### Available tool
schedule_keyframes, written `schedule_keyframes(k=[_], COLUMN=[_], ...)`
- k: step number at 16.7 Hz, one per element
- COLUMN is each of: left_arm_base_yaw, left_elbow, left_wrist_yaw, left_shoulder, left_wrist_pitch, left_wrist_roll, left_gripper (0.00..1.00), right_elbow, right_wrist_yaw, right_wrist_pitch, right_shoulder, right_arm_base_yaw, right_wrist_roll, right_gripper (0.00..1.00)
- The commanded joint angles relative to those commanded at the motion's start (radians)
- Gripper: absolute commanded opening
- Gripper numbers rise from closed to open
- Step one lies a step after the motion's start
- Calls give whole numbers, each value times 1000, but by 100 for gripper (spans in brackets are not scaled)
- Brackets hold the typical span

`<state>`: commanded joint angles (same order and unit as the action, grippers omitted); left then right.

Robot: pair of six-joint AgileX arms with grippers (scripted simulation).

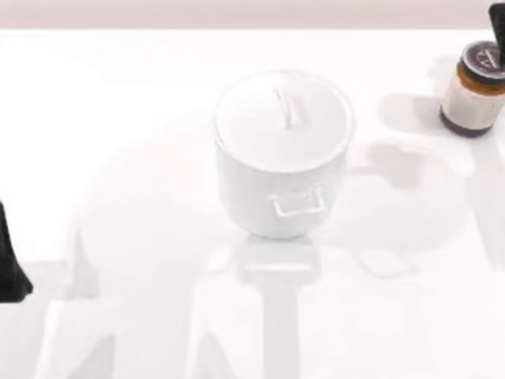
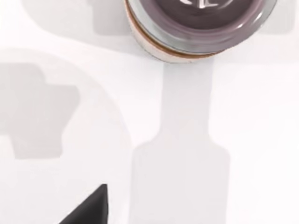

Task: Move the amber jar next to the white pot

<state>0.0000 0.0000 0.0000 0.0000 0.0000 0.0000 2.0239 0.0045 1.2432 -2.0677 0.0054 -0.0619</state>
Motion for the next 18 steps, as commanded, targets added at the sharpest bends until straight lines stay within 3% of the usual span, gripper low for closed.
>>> schedule_keyframes(k=[10, 18], left_arm_base_yaw=[0, 0], left_elbow=[0, 0], left_wrist_yaw=[0, 0], left_shoulder=[0, 0], left_wrist_pitch=[0, 0], left_wrist_roll=[0, 0], left_gripper=[100, 100], right_elbow=[767, 878], right_wrist_yaw=[-11, -13], right_wrist_pitch=[278, 303], right_shoulder=[-585, -654], right_arm_base_yaw=[11, 14], right_wrist_roll=[-21, -24], right_gripper=[100, 100])
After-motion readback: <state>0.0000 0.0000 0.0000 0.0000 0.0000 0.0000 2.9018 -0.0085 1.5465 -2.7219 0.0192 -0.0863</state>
